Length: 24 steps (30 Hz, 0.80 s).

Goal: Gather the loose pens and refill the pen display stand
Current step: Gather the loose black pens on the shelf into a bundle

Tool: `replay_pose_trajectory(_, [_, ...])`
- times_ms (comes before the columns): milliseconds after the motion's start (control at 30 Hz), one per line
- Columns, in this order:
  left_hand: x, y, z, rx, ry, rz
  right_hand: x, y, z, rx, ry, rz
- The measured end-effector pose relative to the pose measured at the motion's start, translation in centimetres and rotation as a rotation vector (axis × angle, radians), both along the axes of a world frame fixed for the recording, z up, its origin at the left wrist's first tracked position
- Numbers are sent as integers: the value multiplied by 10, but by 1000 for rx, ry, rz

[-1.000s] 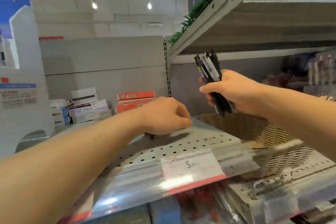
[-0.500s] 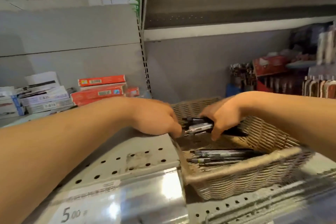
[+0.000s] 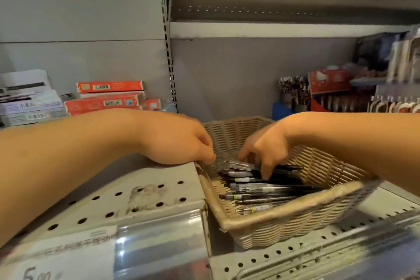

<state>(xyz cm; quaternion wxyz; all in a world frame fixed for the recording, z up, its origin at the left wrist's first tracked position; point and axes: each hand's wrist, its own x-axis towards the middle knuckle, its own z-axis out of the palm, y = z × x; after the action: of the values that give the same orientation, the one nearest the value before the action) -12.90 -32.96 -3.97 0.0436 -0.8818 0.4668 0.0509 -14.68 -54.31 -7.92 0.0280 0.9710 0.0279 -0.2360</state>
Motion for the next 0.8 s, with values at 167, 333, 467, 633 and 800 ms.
replay_pose_trajectory(167, [-2, 7, 9, -69, -170, -21, -8, 15, 18, -125, -106, 68])
replay_pose_trajectory(333, [20, 44, 39, -312, -253, 128, -18, 49, 53, 92, -437, 43])
replay_pose_trajectory(467, [45, 87, 52, -299, -303, 278, -18, 89, 78, 346, -655, 26])
replay_pose_trajectory(633, [73, 150, 58, -215, -408, 494, 0, 154, 88, 490, -691, 77])
replay_pose_trajectory(800, [113, 218, 47, -187, -298, 696, 23, 219, 84, 530, -637, 169])
